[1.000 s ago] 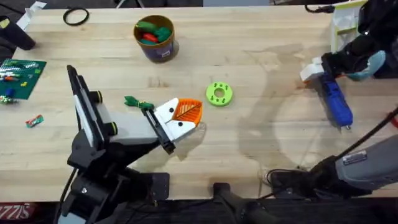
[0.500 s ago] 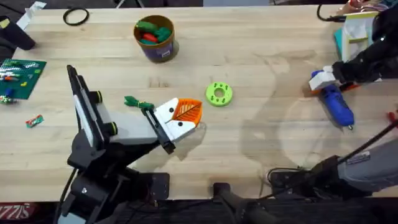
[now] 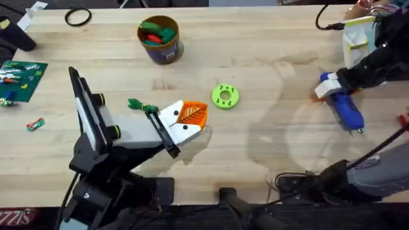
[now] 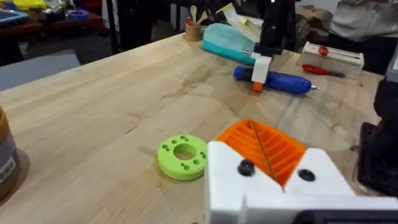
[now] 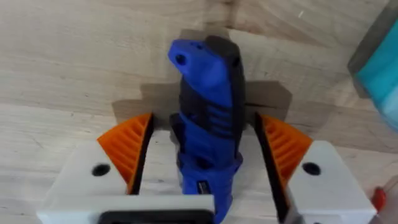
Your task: Pick up the gripper from the table and insert it into the empty holder that is missing its gripper. Then pick up a screw, insert it into the mounting hole, and use the screwdriver to tighten it. Finally, clean up the table by picking up the vegetable and placing it into the bucket.
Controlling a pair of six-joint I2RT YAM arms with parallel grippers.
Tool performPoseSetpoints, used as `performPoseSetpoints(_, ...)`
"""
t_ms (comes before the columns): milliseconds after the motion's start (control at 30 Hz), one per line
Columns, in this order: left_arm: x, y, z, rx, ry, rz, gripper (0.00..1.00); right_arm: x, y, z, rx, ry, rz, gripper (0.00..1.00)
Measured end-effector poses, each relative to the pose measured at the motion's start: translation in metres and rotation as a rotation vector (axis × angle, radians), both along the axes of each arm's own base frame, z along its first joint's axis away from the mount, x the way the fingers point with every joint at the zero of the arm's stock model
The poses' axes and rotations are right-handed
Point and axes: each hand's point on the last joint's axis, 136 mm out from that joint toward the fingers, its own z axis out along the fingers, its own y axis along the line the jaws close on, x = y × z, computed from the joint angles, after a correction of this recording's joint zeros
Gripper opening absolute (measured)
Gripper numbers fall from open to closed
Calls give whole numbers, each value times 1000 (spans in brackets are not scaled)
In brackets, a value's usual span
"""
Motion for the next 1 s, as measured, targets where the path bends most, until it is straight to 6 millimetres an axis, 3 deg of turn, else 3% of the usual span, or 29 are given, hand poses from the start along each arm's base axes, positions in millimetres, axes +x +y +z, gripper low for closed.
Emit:
performPoseSetpoints(200,0,0,0,0,0,0,25,5,0,0,5,-20,6,830)
performPoseSetpoints(367,0,0,0,0,0,0,25,9,0,0,7,-41,5,647)
performPoseSetpoints(467,0,0,0,0,0,0,25,11,0,0,6,-50,11,462)
performPoseSetpoints(567,0,0,0,0,0,0,25,15,-2,0,-3,-63,11,170)
performPoseSetpoints(633,0,0,0,0,0,0,25,16,-2,-1,1,-66,4,48)
performPoseSetpoints(900,0,0,0,0,0,0,25,15,12,8,92,-28,-21,27)
performPoseSetpoints(967,0,0,0,0,0,0,25,21,10,19,94,-34,-27,27)
performPoseSetpoints(1000,0,0,0,0,0,0,25,38,4,46,82,-76,-48,27)
